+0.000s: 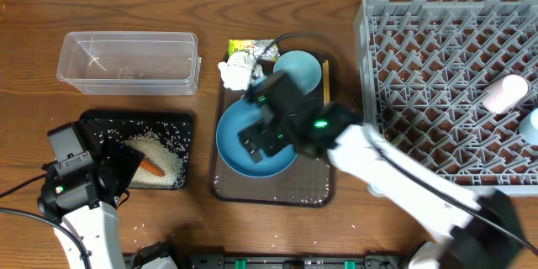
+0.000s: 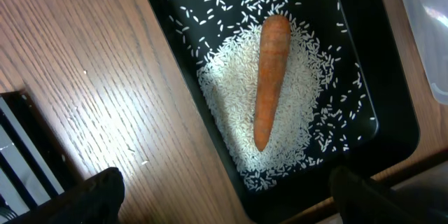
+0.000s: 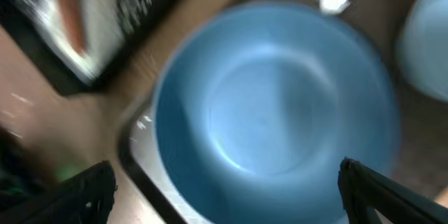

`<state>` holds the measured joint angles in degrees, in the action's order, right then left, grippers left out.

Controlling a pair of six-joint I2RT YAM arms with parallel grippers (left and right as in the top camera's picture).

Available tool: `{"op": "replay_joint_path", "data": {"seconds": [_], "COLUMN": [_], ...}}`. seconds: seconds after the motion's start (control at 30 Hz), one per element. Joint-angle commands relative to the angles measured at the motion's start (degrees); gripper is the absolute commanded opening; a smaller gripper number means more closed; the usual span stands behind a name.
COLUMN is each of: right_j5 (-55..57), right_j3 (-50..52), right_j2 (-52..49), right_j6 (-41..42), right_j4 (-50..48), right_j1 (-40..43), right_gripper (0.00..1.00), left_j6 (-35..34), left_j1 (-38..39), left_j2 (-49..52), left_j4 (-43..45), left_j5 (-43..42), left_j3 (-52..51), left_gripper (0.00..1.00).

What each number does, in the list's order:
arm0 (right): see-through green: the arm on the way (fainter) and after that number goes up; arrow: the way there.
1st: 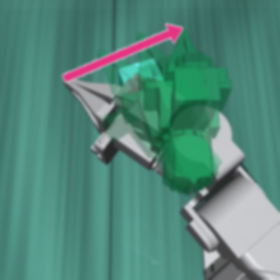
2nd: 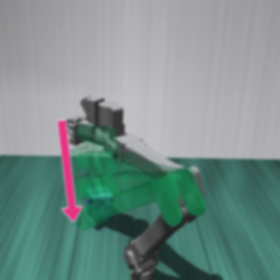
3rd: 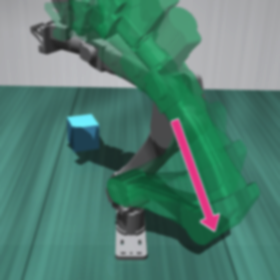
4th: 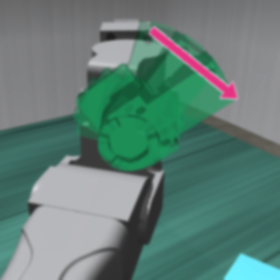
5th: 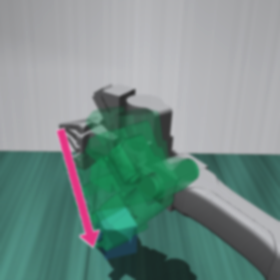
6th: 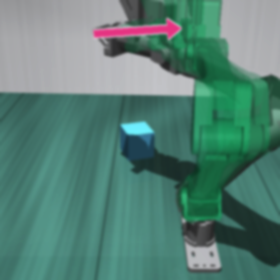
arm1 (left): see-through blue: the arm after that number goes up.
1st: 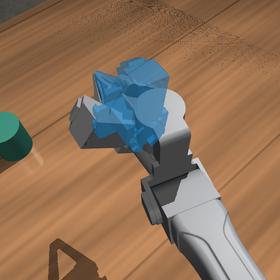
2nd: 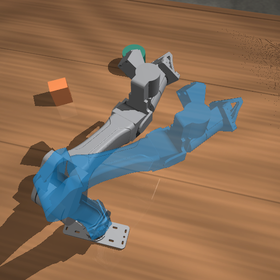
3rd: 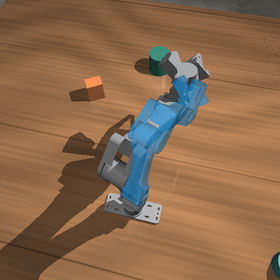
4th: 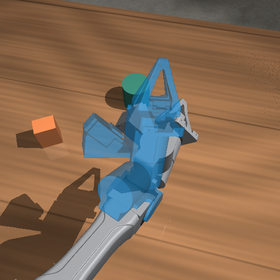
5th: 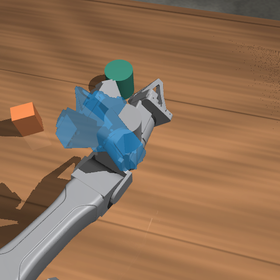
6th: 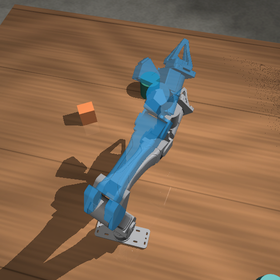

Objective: Sort waste into correct bins and load items into the dishwasher rack
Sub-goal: 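Reach the right gripper to the teal plate's rim and grasp it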

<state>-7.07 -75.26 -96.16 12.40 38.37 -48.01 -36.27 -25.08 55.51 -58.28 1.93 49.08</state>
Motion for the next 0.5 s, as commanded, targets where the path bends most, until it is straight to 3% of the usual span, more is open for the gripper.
{"op": "replay_joint_path", "data": {"seconds": [0.0, 0.47], "right_j5": [4.1, 11.2], "right_j3": [-1.8, -1.9], "right_j2": [-5.6, -15.7], "right_j6": [-3.4, -3.1], "right_j4": [0.1, -2.9], "right_j1": [-3.3, -12.1], "right_gripper": [0.98, 0.92], "left_j6": [-0.9, -0.9], "left_j1": [-0.4, -0.4], "left_j2": [0.0, 0.0], "left_j4": [-0.2, -0.2], "left_j5": [1.1, 1.1], "left_j3": [-0.3, -0.3], "left_gripper": [0.96, 0.98]}}
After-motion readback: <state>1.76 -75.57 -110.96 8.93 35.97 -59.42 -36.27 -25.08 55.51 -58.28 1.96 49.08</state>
